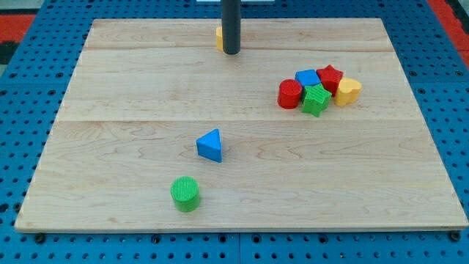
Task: Slide the yellow hexagon to the top center of the board
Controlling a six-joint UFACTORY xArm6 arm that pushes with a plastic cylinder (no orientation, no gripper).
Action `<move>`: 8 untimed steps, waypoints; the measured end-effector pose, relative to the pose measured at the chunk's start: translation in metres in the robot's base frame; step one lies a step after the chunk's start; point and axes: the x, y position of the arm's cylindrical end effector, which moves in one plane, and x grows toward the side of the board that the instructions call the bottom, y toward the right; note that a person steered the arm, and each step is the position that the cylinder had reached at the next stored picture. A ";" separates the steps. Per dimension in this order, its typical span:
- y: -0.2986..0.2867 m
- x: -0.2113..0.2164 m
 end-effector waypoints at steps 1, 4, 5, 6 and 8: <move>0.003 0.006; -0.032 -0.005; -0.035 -0.020; -0.015 -0.021; 0.028 0.073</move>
